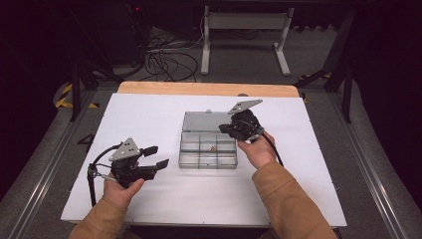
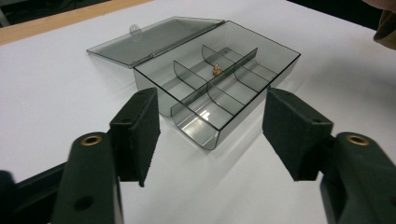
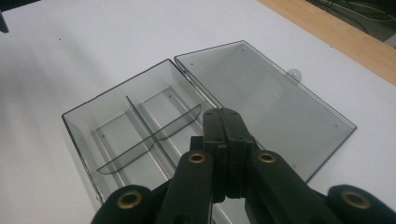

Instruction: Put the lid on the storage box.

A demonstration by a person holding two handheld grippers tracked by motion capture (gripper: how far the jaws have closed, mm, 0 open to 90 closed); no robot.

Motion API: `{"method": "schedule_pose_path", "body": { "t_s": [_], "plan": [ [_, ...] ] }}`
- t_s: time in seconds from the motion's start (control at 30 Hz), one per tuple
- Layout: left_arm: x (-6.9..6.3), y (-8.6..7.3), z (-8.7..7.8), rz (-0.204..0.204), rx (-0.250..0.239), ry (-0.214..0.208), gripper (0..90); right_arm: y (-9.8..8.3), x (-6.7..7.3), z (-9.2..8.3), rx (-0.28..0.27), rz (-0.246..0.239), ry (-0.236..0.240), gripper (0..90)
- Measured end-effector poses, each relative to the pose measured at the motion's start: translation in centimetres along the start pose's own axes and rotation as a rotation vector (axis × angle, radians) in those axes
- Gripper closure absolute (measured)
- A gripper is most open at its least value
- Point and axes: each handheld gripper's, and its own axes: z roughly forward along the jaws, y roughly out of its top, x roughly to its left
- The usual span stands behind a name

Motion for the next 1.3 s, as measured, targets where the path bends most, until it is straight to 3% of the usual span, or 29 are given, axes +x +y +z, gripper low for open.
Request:
{"method": "schedule_pose_path", "body": {
  "t_s": [0.07, 0.23, 0.37, 0.5, 0.7, 0.93, 1.03, 1.07, 1.3],
  "plan": [
    [0.2, 0.3, 0.0, -0.01, 0.007, -0.013, 45.5, -0.2, -0.3, -0.2, -0.001, 0.007, -0.009, 90.0],
    [0.5, 1.1, 0.1, 0.009, 0.04, 0.011, 60.0, -0.7, -1.1, -0.8, 0.0, 0.007, -0.023, 90.0],
    [0.7, 1.7, 0.5, 0.047, 0.098, 0.047, 76.4, -0.9, -1.6, -1.1, -0.013, 0.022, -0.031, 90.0],
    [1.2, 2.5, 1.1, 0.052, 0.14, 0.058, 89.6, -1.0, -1.9, -1.3, -0.015, 0.013, -0.048, 90.0],
    [1.9, 4.2, 2.3, 0.06, 0.18, 0.059, 89.7, -0.9, -2.7, -1.1, -0.012, -0.015, -0.083, 90.0],
    [3.4, 5.4, 3.9, 0.015, 0.205, 0.064, 89.6, -1.1, -3.6, -0.5, 0.021, 0.019, -0.097, 90.0],
    [4.0, 5.9, 4.6, 0.029, 0.229, 0.089, 89.6, -1.3, -4.1, -0.1, 0.037, 0.028, -0.101, 90.0],
    [4.0, 6.0, 5.0, 0.014, 0.23, 0.085, 89.6, -1.3, -4.3, 0.1, 0.041, 0.036, -0.101, 90.0],
    [5.1, 6.5, 6.8, 0.006, 0.269, 0.107, 89.3, -1.6, -5.0, 1.1, 0.067, 0.051, -0.109, 90.0]
  ]
}}
